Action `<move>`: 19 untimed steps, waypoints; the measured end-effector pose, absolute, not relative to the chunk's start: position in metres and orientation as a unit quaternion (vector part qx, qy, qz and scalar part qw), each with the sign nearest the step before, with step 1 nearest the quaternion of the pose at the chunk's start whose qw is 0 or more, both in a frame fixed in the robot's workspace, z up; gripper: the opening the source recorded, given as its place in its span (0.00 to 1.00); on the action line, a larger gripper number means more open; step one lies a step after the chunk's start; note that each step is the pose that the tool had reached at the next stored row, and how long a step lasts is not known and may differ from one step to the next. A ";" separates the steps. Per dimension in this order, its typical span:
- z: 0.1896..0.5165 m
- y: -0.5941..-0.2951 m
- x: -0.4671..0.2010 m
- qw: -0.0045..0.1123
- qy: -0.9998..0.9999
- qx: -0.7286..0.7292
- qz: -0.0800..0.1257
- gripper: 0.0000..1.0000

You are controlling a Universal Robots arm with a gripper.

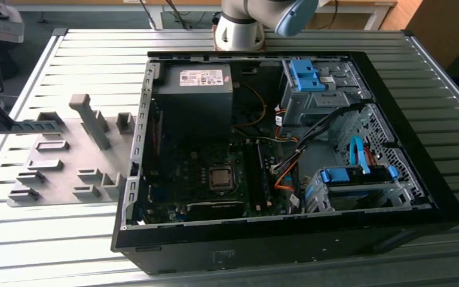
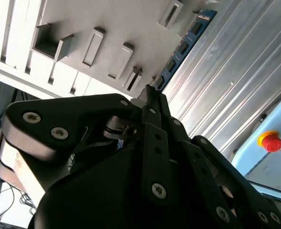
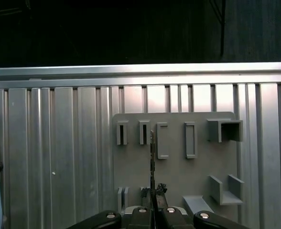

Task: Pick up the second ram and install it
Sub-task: 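Pick up the second ram and move it above second insertion slot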

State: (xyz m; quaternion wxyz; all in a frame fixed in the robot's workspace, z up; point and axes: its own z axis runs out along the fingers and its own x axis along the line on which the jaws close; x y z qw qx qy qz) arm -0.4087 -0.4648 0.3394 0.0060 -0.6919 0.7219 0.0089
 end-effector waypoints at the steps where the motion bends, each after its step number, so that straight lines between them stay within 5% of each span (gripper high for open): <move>1: 0.341 -0.465 -0.409 0.006 0.722 -0.692 0.009 0.14; 19: 0.374 -0.465 -0.409 0.007 0.722 -0.692 0.009 0.14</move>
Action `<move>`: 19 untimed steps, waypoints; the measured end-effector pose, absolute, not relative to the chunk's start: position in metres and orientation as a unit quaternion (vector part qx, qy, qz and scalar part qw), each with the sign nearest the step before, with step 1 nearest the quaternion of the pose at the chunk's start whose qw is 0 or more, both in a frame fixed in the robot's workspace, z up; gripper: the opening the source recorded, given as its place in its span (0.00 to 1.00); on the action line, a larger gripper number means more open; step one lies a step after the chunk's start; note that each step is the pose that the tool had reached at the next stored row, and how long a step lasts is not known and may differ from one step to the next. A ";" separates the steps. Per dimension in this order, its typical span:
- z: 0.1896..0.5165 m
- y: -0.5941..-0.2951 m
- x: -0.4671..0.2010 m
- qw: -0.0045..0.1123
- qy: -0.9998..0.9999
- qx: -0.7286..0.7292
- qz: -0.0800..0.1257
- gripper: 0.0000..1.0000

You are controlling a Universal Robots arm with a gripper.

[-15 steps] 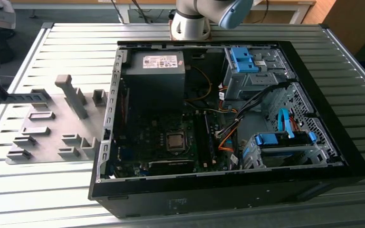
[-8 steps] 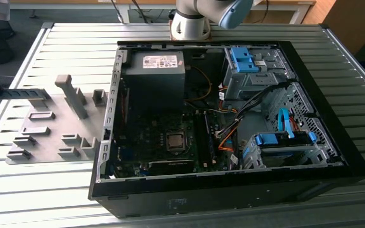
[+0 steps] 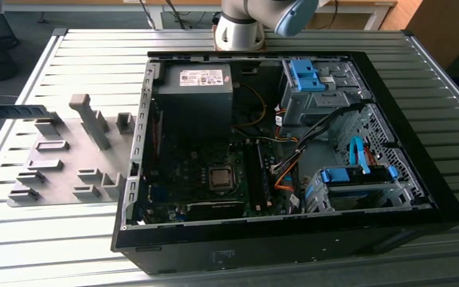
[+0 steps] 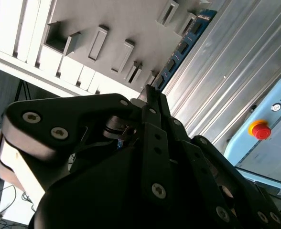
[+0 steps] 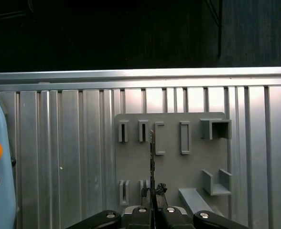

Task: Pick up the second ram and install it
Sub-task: 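Pick up the second ram and move it above second insertion slot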

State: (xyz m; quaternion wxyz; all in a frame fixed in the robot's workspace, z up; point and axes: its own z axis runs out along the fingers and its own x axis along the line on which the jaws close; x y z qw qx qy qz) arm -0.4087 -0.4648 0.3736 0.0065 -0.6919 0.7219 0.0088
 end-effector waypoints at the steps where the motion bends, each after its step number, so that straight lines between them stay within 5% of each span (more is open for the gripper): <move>1: 0.375 -0.465 -0.409 0.006 0.722 -0.692 0.009 0.14; 19: 0.404 -0.465 -0.409 0.007 0.722 -0.692 0.008 0.14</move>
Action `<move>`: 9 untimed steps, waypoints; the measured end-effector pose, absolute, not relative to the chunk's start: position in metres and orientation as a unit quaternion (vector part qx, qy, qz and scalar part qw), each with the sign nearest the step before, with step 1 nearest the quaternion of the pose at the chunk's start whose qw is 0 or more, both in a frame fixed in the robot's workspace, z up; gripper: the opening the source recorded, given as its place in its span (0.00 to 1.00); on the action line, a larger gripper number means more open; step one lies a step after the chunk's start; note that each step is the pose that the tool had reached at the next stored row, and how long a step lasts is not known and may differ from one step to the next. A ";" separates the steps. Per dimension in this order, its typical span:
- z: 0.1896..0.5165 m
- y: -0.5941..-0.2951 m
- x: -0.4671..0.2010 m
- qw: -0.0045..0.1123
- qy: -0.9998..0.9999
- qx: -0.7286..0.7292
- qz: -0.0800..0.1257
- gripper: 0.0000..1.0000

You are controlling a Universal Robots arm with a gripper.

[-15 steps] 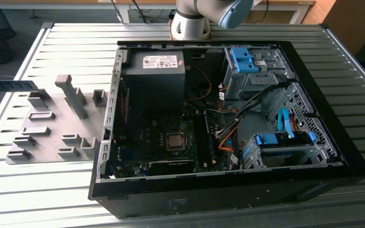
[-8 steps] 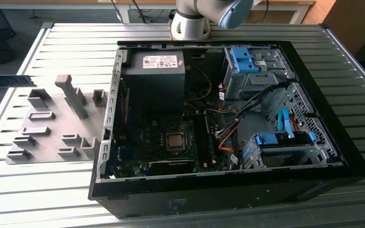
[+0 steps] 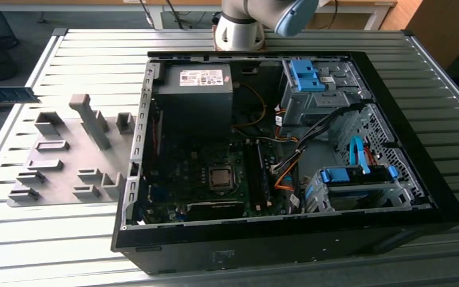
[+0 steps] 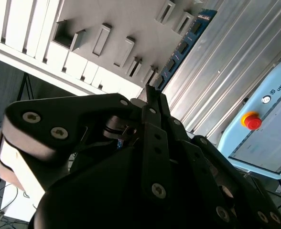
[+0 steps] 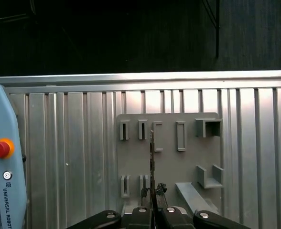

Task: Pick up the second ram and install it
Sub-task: 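Pick up the second ram and move it above second insertion slot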

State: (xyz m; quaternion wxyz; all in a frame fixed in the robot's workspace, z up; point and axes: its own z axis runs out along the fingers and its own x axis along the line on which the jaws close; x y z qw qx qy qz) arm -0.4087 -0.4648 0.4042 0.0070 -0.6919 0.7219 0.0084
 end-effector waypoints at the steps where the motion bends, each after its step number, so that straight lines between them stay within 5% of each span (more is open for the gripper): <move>1: 0.404 -0.465 -0.409 0.007 0.722 -0.692 0.008 0.14; 9: 0.405 -0.465 -0.404 0.007 0.722 -0.692 0.008 0.14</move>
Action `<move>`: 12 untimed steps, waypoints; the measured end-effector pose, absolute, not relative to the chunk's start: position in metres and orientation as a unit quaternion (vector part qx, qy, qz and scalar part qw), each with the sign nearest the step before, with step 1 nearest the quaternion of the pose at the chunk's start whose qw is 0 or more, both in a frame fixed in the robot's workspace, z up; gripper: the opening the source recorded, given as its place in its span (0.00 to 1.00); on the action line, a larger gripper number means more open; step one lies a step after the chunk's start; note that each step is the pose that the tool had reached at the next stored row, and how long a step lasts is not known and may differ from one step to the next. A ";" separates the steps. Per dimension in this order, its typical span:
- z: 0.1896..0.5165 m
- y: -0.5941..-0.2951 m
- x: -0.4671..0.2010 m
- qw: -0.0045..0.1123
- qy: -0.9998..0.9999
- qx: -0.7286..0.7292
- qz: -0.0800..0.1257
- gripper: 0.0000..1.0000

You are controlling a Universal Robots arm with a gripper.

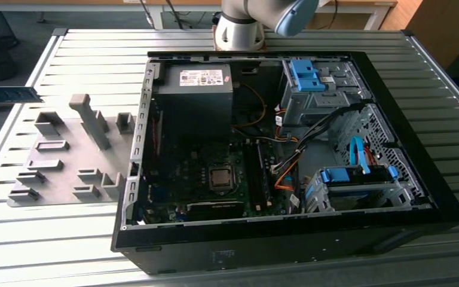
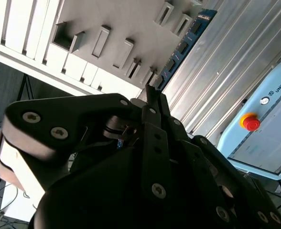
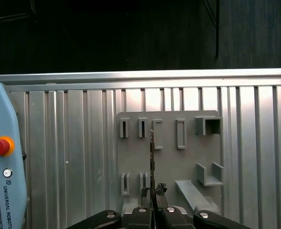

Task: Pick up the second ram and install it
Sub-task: 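Pick up the second ram and move it above second insertion slot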

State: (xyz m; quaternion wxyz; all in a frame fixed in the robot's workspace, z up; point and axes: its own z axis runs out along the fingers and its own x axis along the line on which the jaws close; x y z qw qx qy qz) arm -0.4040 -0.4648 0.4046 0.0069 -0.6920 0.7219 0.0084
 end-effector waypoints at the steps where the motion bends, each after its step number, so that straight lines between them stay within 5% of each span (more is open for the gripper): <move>1: 0.405 -0.465 -0.402 0.007 0.722 -0.692 0.008 0.14; 12: 0.405 -0.465 -0.382 0.007 0.722 -0.692 0.008 0.14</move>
